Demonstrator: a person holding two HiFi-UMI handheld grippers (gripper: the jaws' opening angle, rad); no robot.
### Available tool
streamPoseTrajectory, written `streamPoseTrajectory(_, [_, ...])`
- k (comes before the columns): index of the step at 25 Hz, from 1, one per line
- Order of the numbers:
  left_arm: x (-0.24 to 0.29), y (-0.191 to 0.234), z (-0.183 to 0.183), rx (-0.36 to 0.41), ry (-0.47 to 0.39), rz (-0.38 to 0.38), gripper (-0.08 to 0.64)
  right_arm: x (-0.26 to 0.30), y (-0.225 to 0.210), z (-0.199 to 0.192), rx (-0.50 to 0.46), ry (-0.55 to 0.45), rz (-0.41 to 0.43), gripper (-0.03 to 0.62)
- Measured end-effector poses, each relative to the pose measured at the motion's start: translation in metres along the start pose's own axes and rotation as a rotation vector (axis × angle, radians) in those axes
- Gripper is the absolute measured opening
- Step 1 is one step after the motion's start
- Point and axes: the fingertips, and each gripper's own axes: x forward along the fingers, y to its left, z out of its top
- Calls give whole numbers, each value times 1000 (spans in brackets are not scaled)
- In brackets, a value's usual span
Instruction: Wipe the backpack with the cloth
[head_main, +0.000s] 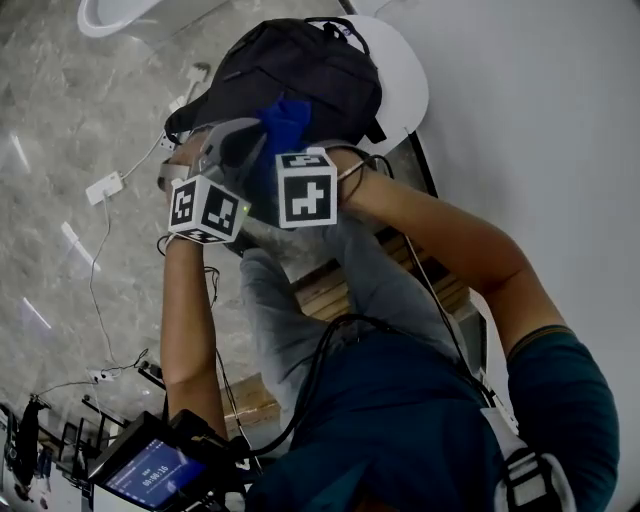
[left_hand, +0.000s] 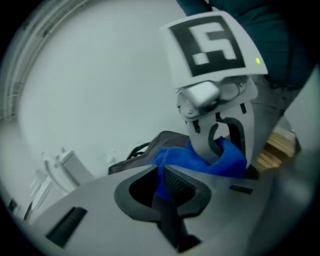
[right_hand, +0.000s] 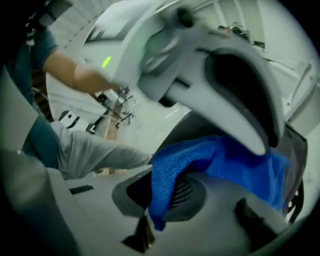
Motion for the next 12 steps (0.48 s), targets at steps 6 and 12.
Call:
streamPoseTrajectory(6, [28,-56,23,350,72,-398,37,-38,-21,-105,107,239,-59,31])
streamPoseTrajectory(12, [61,-45,43,89,133,-118,37,-110,-114,-81,189,73,-384,31])
